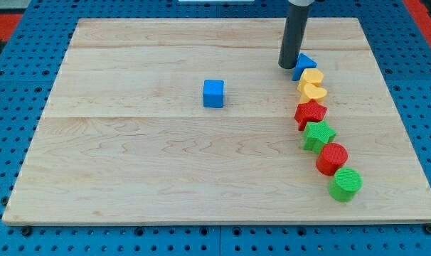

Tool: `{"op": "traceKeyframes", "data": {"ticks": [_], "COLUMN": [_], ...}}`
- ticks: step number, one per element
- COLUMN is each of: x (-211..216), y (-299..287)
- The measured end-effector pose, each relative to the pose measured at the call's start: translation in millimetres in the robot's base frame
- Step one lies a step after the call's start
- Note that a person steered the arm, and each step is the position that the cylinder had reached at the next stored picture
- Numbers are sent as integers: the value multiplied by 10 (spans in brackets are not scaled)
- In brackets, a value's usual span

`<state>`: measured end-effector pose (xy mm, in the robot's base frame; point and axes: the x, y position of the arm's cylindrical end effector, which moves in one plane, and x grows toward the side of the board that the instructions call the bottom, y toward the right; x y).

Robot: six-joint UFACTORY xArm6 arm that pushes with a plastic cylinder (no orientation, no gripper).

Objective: Move the yellow hexagon diagonal to red star

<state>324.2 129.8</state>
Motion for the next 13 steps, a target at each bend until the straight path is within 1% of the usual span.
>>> {"op": "traceKeyframes", "data": {"ticks": [1,2,3,4,5,6,7,8,9,10,11,12,13], "x": [-14,-157,-219,197,1038,1603,1450,1203,522,486,586,1030,1182], "y": [1,-480,-1360,-2263,-2575,-2255,-2055,-1700,-1711,-1405,-1662,-1722,-1518]}}
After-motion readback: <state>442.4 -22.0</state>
